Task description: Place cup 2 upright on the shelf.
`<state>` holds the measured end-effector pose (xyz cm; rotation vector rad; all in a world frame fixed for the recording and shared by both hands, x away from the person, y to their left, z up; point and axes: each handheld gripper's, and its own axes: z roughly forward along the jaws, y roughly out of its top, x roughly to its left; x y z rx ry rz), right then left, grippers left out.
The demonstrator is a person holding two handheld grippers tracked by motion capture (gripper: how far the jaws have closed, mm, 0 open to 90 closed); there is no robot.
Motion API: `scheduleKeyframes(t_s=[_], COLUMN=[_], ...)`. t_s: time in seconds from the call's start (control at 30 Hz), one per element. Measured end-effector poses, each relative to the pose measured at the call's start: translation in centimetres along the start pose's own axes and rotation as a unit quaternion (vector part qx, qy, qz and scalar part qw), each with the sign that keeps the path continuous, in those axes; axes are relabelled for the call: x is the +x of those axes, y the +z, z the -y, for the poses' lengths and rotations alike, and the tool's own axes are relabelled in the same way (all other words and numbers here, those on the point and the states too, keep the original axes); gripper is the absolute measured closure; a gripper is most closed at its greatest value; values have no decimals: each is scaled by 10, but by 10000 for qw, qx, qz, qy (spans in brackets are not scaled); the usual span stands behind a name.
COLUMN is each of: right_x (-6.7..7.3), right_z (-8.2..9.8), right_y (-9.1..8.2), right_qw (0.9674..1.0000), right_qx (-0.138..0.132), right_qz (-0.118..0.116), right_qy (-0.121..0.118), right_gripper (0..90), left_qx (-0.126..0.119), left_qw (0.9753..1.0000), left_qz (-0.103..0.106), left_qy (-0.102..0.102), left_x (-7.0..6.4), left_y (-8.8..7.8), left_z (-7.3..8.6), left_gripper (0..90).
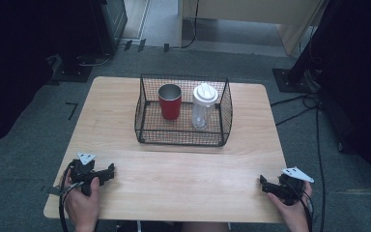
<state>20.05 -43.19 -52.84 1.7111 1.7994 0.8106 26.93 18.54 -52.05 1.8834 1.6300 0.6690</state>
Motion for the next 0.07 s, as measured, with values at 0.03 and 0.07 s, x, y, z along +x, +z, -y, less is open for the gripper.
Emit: scheduleKeyframes(t_s=[0.03, 0.07], right_x=[0, 0], right_z=[0, 0], right_y=[0, 0], right_qw=[10000, 10000], right_qx=[0, 0], right_qz=[1, 1], right_qy=[2, 3], right_gripper=[63, 62], left_qx=[0, 0], left_qw=[10000, 10000], left_qz=[1, 0], left_qy=[0, 0], left_x=[0, 0], left_y=[0, 0], left_z=[0, 0], left_gripper=[0, 0])
